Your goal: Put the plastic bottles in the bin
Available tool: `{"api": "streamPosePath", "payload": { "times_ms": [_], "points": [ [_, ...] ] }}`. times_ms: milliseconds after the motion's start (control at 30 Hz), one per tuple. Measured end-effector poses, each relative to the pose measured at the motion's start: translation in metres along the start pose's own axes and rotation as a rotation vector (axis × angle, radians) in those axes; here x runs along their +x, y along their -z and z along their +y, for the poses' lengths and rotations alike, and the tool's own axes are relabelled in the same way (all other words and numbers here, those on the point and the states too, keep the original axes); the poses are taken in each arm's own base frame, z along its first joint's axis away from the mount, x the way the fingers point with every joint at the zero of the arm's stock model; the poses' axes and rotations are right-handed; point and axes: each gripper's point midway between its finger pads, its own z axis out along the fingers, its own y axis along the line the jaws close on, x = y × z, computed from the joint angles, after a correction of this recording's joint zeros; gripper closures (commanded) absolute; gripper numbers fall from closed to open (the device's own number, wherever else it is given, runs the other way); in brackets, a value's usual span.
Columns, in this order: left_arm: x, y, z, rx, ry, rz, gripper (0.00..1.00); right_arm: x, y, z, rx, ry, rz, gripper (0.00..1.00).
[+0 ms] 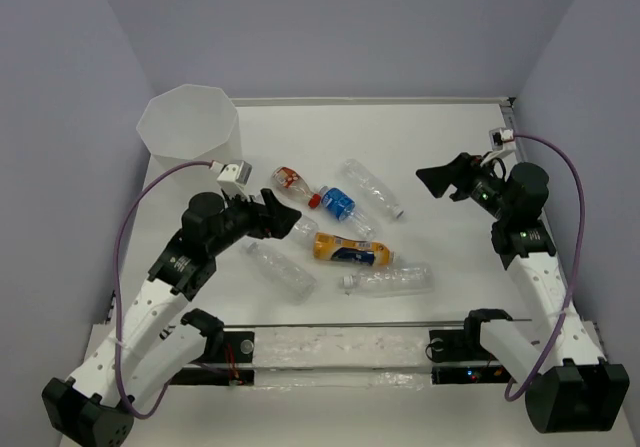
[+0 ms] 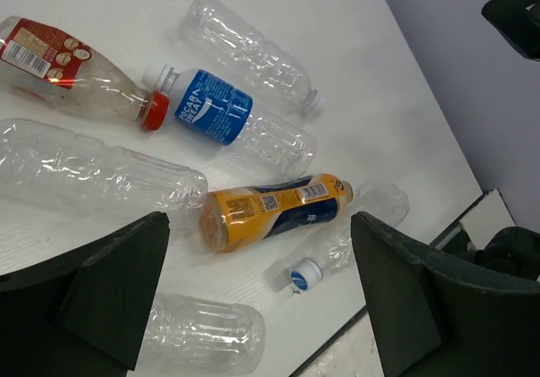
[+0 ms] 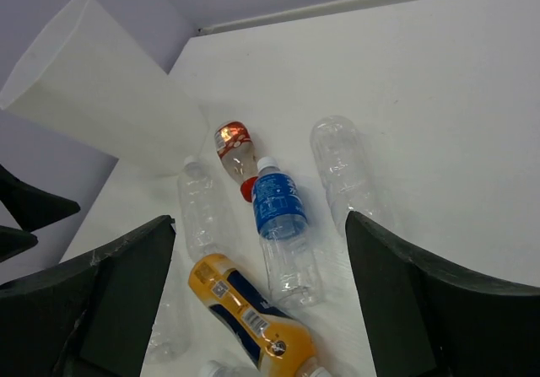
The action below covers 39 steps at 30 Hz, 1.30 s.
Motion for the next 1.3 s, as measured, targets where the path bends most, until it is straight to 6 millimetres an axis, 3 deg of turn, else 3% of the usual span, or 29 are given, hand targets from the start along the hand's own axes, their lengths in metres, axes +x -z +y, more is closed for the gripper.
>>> {"api": "streamPosePath", "payload": {
  "times_ms": [300,500,833,1300],
  "points": [
    [0.011,0.003,0.026,-0.149,0.071,0.030,0.01,0.004,-0.007,-0.005,-0.006,-0.010,0.018,0.12],
    [0.029,0.014,0.058,-0.334,0.163,0.067,0.01,0.013,-0.016,-0.013,-0.011,-0.034,0.042,0.12],
    [0.074,0.023,0.127,-0.730,0.298,0.223,0.01,0.038,-0.021,-0.025,-0.006,-0.073,0.088,0.12],
    [0.125,0.007,0.146,-0.801,0.419,0.342,0.01,0.045,-0.025,-0.015,-0.044,-0.071,0.112,0.12]
  ]
}}
